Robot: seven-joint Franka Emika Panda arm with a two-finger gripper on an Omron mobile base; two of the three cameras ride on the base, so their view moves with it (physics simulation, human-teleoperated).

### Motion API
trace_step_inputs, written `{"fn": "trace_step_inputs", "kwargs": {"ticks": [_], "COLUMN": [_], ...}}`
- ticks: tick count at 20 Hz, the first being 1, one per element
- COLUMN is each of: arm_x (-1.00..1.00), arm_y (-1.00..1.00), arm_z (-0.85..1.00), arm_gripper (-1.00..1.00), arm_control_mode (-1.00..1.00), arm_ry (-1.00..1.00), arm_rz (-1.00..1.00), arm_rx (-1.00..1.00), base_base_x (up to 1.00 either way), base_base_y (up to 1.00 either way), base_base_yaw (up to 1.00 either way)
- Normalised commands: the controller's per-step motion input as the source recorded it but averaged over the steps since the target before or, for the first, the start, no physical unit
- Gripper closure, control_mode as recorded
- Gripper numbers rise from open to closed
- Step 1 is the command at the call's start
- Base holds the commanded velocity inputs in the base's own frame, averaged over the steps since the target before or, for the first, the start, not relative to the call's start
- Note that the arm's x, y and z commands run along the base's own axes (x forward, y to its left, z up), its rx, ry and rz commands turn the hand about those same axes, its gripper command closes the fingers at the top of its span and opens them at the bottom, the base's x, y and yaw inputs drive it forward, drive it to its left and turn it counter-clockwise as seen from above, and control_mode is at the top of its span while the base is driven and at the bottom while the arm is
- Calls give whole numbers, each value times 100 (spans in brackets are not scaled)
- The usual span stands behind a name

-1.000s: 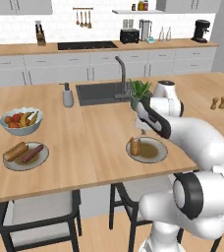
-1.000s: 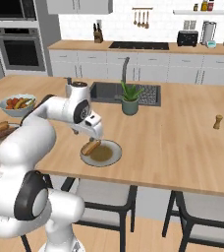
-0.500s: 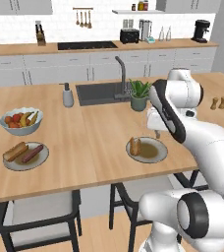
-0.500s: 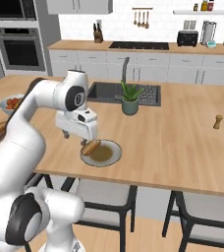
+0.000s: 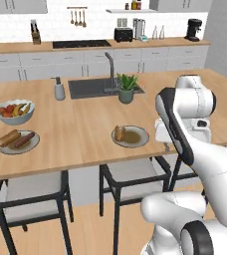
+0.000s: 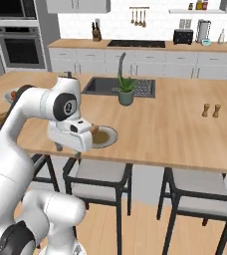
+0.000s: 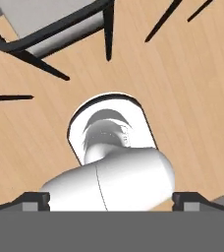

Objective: Place one bun and one sausage from the bowl on each plate.

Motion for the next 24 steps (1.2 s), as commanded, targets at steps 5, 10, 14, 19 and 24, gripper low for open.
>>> {"fn": "trace_step_inputs", "kwargs": {"ticks": [5,10,14,19,24], "arm_x": [0,0,0,0,0], "arm_y": [0,0,0,0,0], "arm_z": [0,0,0,0,0], "arm_gripper": [-100,-100,-100,-100,-100], "arm_control_mode": [100,100,100,100,100], "arm_ry": [0,0,0,0,0], "arm_rz": [0,0,0,0,0], "arm_rx": [0,0,0,0,0], "base_base_x": [-17,27,62,61,4], "base_base_y": [-100,-100,-100,-100,-100], "base_base_yaw": [-2,0,1,2,7]}}
